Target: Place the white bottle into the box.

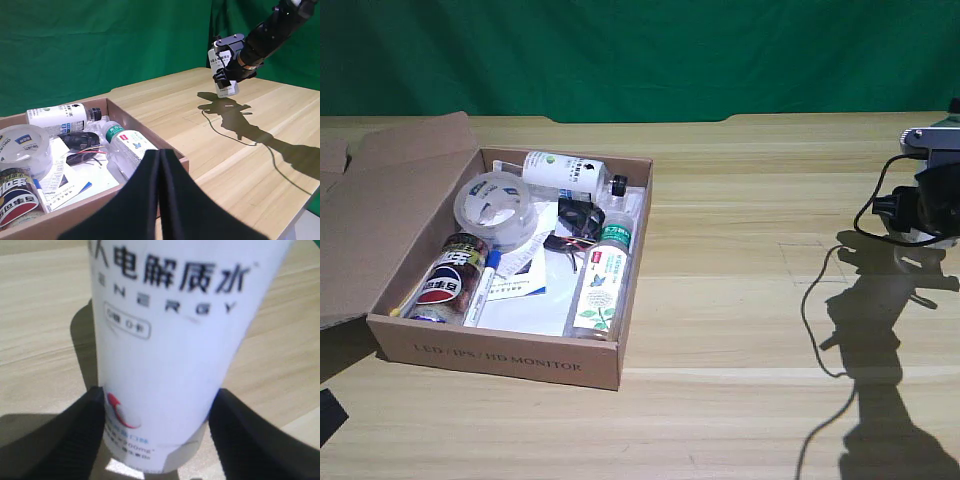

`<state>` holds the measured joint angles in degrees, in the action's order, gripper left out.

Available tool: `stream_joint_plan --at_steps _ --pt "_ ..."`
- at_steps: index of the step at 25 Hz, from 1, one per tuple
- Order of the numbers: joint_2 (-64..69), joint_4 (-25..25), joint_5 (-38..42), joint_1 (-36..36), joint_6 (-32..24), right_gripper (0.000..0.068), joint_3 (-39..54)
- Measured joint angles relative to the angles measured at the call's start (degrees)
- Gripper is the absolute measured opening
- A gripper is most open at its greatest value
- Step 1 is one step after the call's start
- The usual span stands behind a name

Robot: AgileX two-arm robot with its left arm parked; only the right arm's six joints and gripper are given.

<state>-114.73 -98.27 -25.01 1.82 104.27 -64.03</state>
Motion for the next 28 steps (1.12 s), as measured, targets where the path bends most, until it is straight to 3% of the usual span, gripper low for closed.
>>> stream_joint_plan --at_steps 2,4,6,10,16,20,21,25,28 --pt "1.8 0.0 1.3 0.0 -1.8 0.0466 0.0" --pt "3.8 -0.1 3.9 0.0 -3.7 0.0342 0.0" --pt "6.8 -0.2 9.5 0.0 -5.0 0.0155 0.0" --pt "11.9 -0.4 18.7 -1.5 -5.8 0.0085 0.0" --pt "19.1 -1.0 23.5 -6.1 -6.0 0.0076 0.0" --pt "20.6 -1.1 25.0 -4.3 -4.7 0.0077 0.0" --pt "20.7 -1.3 28.7 -2.2 -2.6 0.0085 0.0" --pt "20.3 -1.8 44.3 6.3 5.4 0.0174 0.0" --pt "19.9 -2.5 51.8 11.3 8.8 0.0313 -0.4"
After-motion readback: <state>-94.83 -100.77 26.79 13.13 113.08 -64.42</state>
